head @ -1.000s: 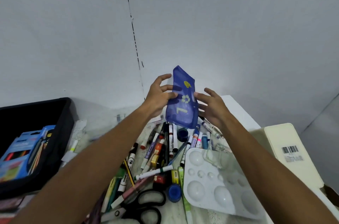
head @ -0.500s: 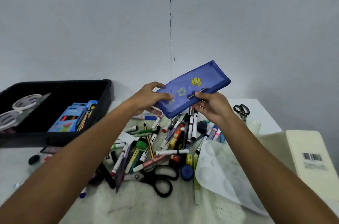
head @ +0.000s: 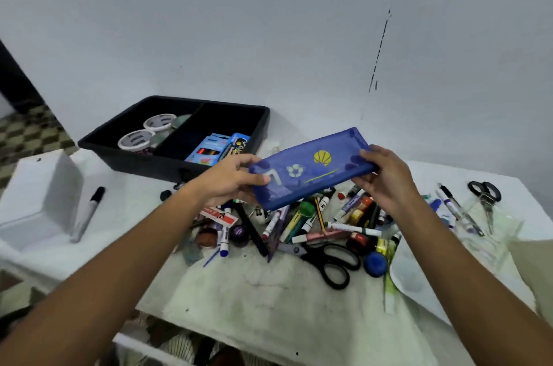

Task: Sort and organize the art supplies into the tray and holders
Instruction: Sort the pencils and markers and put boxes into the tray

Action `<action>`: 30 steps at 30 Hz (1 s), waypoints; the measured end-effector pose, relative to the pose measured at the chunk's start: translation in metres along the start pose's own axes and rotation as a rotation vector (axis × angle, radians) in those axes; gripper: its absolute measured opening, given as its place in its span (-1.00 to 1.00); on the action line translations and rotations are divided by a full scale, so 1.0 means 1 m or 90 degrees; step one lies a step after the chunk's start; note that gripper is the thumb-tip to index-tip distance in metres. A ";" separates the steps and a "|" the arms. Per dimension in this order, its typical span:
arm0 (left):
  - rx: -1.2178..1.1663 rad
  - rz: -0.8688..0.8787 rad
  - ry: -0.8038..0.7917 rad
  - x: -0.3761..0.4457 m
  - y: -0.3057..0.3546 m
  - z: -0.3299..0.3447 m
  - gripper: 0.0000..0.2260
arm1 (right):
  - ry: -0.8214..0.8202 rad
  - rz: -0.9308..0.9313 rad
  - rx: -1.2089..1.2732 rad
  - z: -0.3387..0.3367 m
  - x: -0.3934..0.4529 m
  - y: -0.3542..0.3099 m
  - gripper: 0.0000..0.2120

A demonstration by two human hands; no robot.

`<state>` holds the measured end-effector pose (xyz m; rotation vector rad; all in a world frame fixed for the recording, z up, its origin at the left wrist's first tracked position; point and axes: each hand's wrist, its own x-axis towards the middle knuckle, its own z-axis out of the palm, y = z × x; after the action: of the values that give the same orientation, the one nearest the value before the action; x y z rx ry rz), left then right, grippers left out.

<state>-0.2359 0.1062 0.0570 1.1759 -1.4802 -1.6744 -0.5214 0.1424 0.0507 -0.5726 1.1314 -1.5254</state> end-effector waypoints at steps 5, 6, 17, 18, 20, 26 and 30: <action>0.001 -0.046 0.049 -0.044 -0.025 -0.039 -0.68 | -0.066 0.081 -0.229 0.026 -0.022 0.024 -0.65; 0.006 -0.058 0.044 -0.052 -0.030 -0.046 -0.67 | -0.091 0.098 -0.270 0.028 -0.028 0.028 -0.59; 0.275 -0.176 -0.092 -0.099 -0.077 -0.045 -0.71 | -0.268 0.291 -0.620 -0.001 -0.103 0.053 -0.63; 0.308 -0.176 -0.093 -0.100 -0.081 -0.042 -0.70 | -0.264 0.301 -0.646 -0.005 -0.107 0.057 -0.60; 0.358 -0.173 -0.076 -0.101 -0.087 -0.036 -0.62 | -0.251 0.317 -0.686 -0.010 -0.113 0.064 -0.55; 0.495 -0.088 -0.024 -0.100 -0.102 -0.021 -0.51 | -0.196 0.314 -0.764 -0.017 -0.127 0.073 -0.58; 0.627 0.013 0.048 -0.102 -0.109 -0.014 -0.58 | -0.156 0.281 -0.858 -0.019 -0.132 0.080 -0.59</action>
<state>-0.1676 0.2103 -0.0265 1.6466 -2.3383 -0.8156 -0.4613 0.2766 0.0001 -1.2263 1.8419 -0.1287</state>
